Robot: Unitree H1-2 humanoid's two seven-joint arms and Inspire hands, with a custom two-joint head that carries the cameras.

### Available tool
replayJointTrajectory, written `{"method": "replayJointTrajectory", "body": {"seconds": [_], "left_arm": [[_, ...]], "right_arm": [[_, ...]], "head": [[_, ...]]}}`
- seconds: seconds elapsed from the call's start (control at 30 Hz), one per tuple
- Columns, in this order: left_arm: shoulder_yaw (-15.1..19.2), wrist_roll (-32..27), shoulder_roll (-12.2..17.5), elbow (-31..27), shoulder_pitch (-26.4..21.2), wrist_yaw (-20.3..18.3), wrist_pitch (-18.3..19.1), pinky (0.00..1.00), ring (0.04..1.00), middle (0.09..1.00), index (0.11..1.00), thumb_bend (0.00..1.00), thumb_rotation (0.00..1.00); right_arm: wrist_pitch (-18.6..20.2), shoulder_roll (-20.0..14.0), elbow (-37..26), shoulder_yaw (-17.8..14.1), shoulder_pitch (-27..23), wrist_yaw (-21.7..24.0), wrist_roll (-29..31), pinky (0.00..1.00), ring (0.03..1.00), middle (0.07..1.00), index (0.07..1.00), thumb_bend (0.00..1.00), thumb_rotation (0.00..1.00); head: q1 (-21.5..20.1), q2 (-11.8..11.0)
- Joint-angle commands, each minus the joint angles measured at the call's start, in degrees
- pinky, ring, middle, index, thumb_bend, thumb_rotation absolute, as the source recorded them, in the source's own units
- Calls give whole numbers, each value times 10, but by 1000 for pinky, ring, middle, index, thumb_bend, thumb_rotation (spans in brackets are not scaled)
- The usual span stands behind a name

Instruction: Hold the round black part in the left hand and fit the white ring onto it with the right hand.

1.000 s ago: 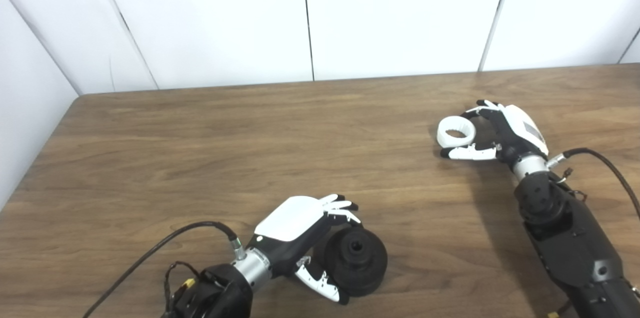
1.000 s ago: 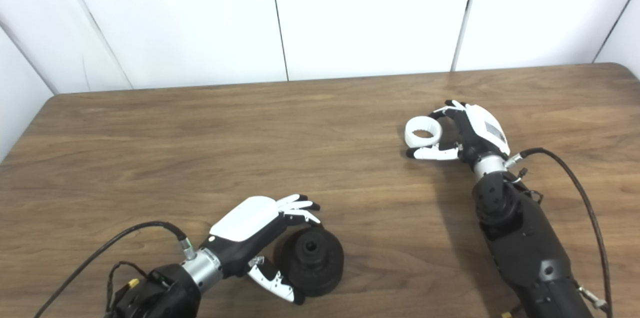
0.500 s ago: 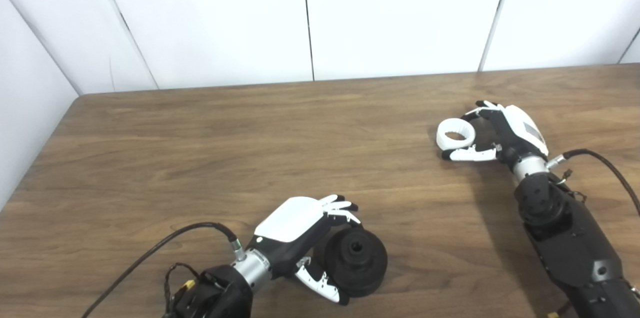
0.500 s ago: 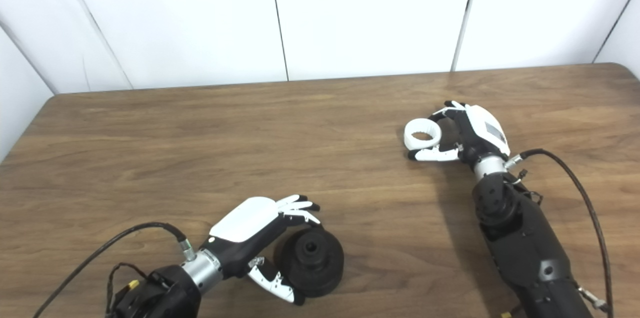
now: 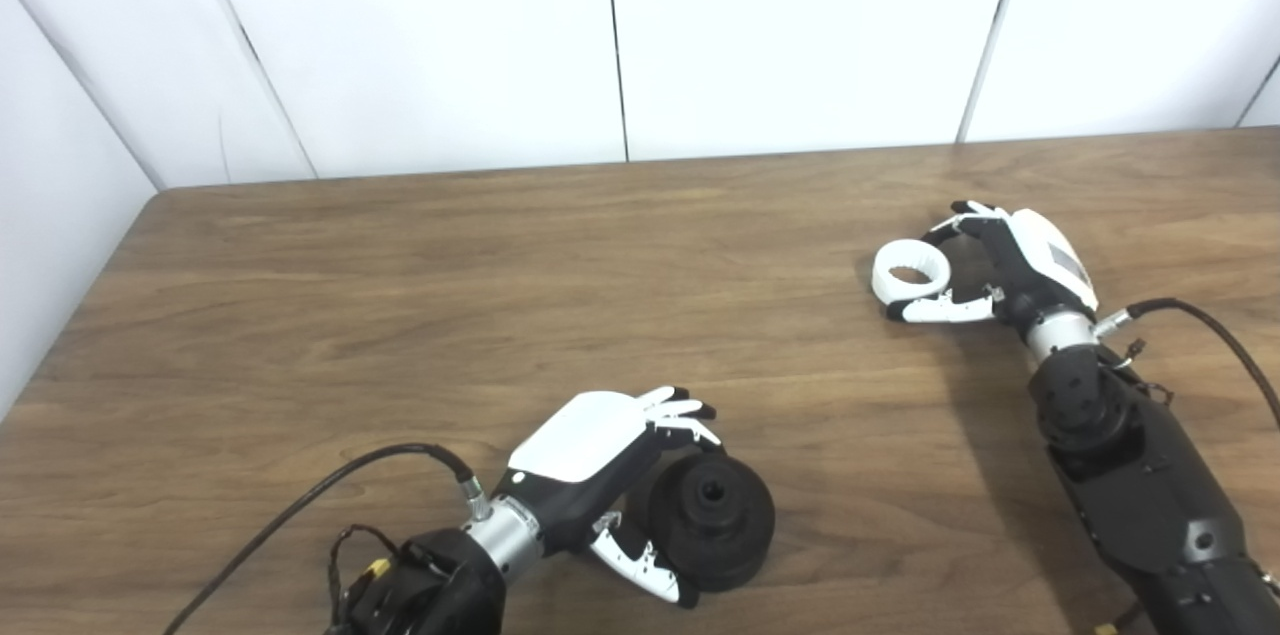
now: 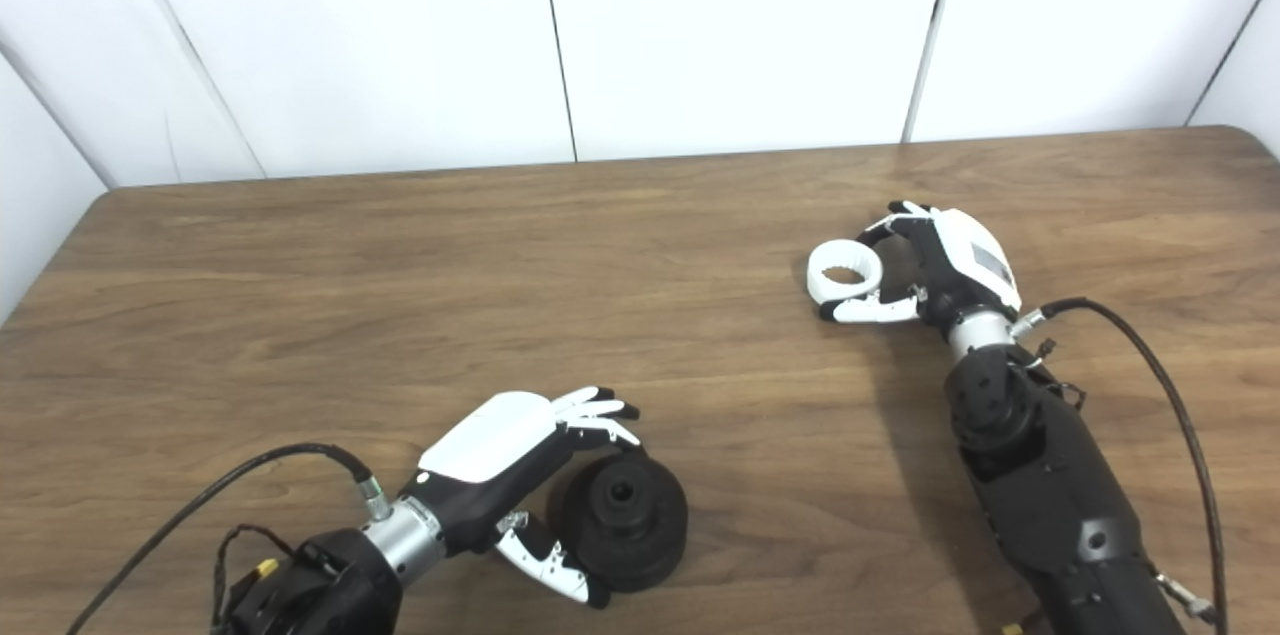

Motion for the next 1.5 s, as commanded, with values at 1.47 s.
{"method": "replayJointTrajectory", "body": {"seconds": [1.47], "left_arm": [[0,5,0,0,-9,11,-13,852,965,911,687,900,225]], "right_arm": [[-12,-6,-83,-19,9,-19,6,906,955,897,492,524,156]], "head": [[-5,-1]]}}
